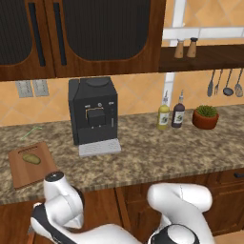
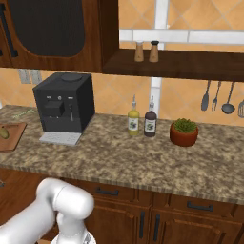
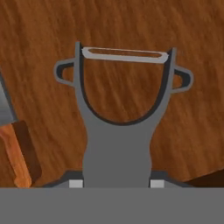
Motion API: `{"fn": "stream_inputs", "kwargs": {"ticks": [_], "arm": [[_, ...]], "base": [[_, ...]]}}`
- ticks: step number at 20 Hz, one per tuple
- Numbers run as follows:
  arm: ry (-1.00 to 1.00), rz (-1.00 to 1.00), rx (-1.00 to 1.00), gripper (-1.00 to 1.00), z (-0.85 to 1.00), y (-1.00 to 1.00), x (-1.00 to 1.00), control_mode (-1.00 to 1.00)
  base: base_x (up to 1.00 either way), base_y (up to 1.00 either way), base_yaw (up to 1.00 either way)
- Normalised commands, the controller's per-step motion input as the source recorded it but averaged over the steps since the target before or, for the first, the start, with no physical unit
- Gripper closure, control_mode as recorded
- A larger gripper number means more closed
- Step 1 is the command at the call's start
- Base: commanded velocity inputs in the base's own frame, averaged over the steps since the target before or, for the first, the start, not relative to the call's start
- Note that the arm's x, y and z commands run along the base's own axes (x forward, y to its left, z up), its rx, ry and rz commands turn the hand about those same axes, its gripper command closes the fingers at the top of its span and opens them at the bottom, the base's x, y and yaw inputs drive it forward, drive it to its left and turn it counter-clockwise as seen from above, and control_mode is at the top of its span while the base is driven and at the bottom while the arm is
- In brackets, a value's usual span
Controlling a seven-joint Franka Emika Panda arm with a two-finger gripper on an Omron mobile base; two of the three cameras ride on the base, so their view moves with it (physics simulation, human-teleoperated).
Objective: Place the appropriate cutting tool for cutting the potato skin on the cutting board.
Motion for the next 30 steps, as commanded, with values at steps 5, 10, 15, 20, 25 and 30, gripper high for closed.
{"fn": "stream_inputs", "kwargs": {"ticks": [5, 10, 15, 20, 25, 30], "arm": [[-0.02, 0.0, 0.0, 1.0, 1.0, 0.0, -0.77, -1.0], [-0.05, 0.0, 0.0, 1.0, 1.0, 0.0, -0.56, -1.0], [-0.15, 0.0, 0.0, 1.0, 1.0, 0.0, -0.08, -1.0], [-0.1, 0.0, 0.0, 1.0, 1.0, 0.0, 0.14, -1.0], [-0.07, 0.0, 0.0, 1.0, 0.71, 0.0, 0.56, -1.0], [-0.01, 0.0, 0.0, 1.0, 0.12, 0.12, 0.86, -1.0]], "base": [[0.0, 0.0, 0.0], [0.0, 0.0, 0.0], [0.0, 0.0, 0.0], [0.0, 0.0, 0.0], [0.0, 0.0, 0.0], [0.0, 0.0, 0.0]]}}
